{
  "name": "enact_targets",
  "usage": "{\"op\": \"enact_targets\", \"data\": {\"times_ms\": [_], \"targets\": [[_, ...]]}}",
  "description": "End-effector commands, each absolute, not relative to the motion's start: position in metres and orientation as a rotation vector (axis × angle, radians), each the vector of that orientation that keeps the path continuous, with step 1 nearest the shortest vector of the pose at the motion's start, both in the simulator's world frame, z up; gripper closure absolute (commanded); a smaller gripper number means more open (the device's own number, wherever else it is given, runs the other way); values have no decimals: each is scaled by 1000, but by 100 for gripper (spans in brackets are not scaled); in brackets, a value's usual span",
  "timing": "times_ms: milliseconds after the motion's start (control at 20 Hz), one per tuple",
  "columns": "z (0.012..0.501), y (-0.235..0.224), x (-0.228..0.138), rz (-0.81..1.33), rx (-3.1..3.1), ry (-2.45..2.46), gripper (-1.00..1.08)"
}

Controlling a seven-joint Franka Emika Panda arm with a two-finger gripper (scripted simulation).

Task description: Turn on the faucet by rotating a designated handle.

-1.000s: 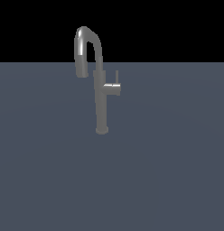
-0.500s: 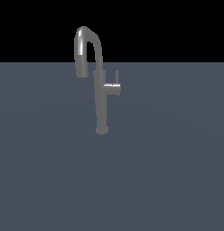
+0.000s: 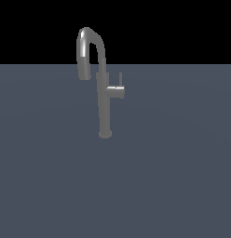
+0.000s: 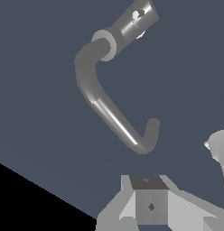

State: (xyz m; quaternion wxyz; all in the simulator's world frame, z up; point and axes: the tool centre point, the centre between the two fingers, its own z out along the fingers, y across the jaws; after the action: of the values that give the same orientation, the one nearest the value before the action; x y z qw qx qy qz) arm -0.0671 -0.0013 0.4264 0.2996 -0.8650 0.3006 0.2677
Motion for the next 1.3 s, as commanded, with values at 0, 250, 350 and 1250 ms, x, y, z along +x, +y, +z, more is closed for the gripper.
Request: {"op": "enact_targets", "data": {"times_ms": [0,250,350,1250], "targets": [[417,-4,-52,754,-2213,847,108],[395,-9,-26,835,-2044,937,108],[385,-11,-16,865,-1974,971,108],[284,-24,49,1079,-1325,1213,108]]}}
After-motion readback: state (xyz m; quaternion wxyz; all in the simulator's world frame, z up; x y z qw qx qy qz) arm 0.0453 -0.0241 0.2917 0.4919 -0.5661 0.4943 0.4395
